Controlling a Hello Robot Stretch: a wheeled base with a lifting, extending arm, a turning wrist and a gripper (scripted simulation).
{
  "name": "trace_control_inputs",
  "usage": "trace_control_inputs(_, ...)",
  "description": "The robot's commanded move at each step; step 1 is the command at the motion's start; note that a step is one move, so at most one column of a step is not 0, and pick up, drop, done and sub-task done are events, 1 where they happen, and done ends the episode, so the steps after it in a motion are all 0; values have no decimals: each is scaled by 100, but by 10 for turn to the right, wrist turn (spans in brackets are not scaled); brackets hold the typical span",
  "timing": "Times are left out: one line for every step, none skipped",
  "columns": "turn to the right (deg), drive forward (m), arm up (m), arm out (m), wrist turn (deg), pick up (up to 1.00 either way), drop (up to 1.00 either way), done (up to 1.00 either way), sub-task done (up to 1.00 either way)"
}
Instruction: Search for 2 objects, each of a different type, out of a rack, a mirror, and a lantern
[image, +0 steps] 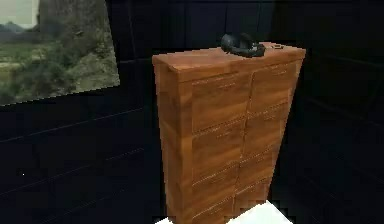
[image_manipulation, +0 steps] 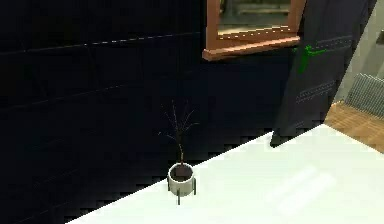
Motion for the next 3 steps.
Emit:
trace_control_inputs(450,0,0,0,0,0,0,0,0)
trace_control_inputs(450,0,0,0,0,0,0,0,0)
trace_control_inputs(450,0,0,0,0,0,0,0,0)
